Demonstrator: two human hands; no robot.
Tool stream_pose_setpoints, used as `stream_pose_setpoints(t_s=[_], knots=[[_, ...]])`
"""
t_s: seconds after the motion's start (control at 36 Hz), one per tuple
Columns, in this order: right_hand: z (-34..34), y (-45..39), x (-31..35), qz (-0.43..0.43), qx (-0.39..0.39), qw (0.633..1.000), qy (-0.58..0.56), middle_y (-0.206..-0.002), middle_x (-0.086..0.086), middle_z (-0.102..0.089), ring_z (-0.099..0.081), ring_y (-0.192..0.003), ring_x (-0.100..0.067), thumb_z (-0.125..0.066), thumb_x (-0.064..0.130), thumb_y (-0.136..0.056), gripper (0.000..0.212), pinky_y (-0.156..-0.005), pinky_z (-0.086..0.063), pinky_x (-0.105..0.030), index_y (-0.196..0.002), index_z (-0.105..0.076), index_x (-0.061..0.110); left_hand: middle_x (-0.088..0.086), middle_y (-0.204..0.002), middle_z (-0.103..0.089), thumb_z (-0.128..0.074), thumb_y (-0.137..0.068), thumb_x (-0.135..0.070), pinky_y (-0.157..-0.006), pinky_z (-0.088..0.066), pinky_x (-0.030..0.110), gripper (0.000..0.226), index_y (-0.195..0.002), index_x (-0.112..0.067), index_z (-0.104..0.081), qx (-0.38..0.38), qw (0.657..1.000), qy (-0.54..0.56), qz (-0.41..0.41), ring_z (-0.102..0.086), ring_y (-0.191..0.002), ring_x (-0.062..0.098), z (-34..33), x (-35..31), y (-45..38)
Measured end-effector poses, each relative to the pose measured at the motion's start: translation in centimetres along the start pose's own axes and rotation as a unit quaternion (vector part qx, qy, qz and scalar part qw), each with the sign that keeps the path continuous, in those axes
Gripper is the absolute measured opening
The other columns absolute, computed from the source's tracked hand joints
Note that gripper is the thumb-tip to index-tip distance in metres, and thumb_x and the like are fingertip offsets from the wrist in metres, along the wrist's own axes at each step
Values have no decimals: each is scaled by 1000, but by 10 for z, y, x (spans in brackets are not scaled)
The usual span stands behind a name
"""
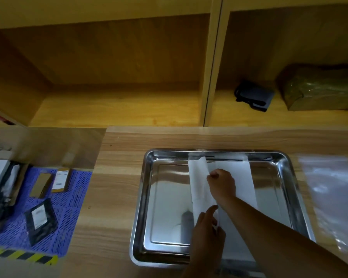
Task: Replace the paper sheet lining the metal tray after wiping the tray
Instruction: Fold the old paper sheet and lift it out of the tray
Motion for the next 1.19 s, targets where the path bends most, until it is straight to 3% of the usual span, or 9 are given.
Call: stream_pose_setpoints(t_s=[0.14,0.22,0.31,0.5,0.61,0.78,0.97,1.11,1.19], knots=[[31,-8,-23,-26,-20,999,-30,-85,2,-65,-60,-79,-16,-60,14,-90,11,-67,-41,-25,-92,-71,13,-15,-114,-58,-62,-93,-19,-94,-53,22,48,-124,-50,-43,27,999,0,-28,-60,-100,2,-23,-16,5],[44,-13,-36,-46,-31,997,-59,-80,-2,-69,-65,-76,-20,-60,11,-85,11,-65,-51,-30,-83,-71,13,-18,-114,-55,-60,-93,-16,-94,-54,21,48,-115,-55,-42,37,997,-25,-57,-60,-101,2,-34,-22,8],[57,-17,-48,-52,-32,996,-65,-80,-3,-68,-62,-72,-15,-62,10,-85,10,-57,-43,-23,-84,-72,12,-20,-116,-53,-59,-94,-14,-96,-51,19,40,-106,-51,-47,52,995,-49,-71,-60,-103,1,-45,-26,10],[75,-21,-71,-75,-44,991,-98,-84,1,-67,-61,-76,-12,-62,13,-87,9,-60,-44,-23,-87,-69,18,-17,-125,-50,-56,-96,-16,-85,-37,-3,32,-124,-32,-59,80,991,-77,-81,-57,-101,-3,-72,-35,11],[84,-25,-76,-69,-49,991,-99,-85,3,-64,-55,-71,-2,-61,12,-90,11,-56,-38,-18,-95,-69,17,-16,-128,-49,-56,-96,-17,-79,-39,-2,37,-130,-32,-55,99,988,-86,-81,-57,-99,-1,-83,-41,12],[89,-29,-83,-61,-50,993,-82,-87,3,-63,-54,-71,-3,-64,15,-88,12,-59,-39,-18,-100,-70,15,-12,-134,-45,-57,-94,-17,-99,-49,21,44,-136,-30,-50,136,983,-108,-63,-54,-113,6,-97,-42,14],[90,-25,-88,-51,-50,994,-85,-89,4,-62,-58,-84,-13,-67,13,-86,15,-76,-44,-26,-101,-70,13,-14,-132,-48,-61,-93,-22,-66,-40,2,38,-129,-33,-54,176,980,-84,-32,-57,-107,5,-105,-34,18],[93,-25,-91,-45,-47,995,-78,-91,1,-66,-61,-84,-15,-69,13,-85,10,-75,-47,-27,-95,-69,15,-10,-131,-55,-60,-94,-24,-77,-40,2,38,-132,-29,-55,166,982,-85,-23,-58,-112,7,-104,-32,19],[97,-23,-93,-34,-51,996,-59,-89,1,-66,-61,-82,-14,-69,13,-85,7,-67,-44,-22,-92,-69,14,-12,-122,-59,-59,-93,-24,-95,-51,21,34,-126,-33,-58,159,984,-73,-19,-60,-106,6,-99,-31,16]])
Point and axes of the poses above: each hand's wrist, its own y-axis away from the middle knuckle, its own z-axis out of the back of the hand, x = y × z, the point moved 5 cm from there along -y, towards the middle knuckle
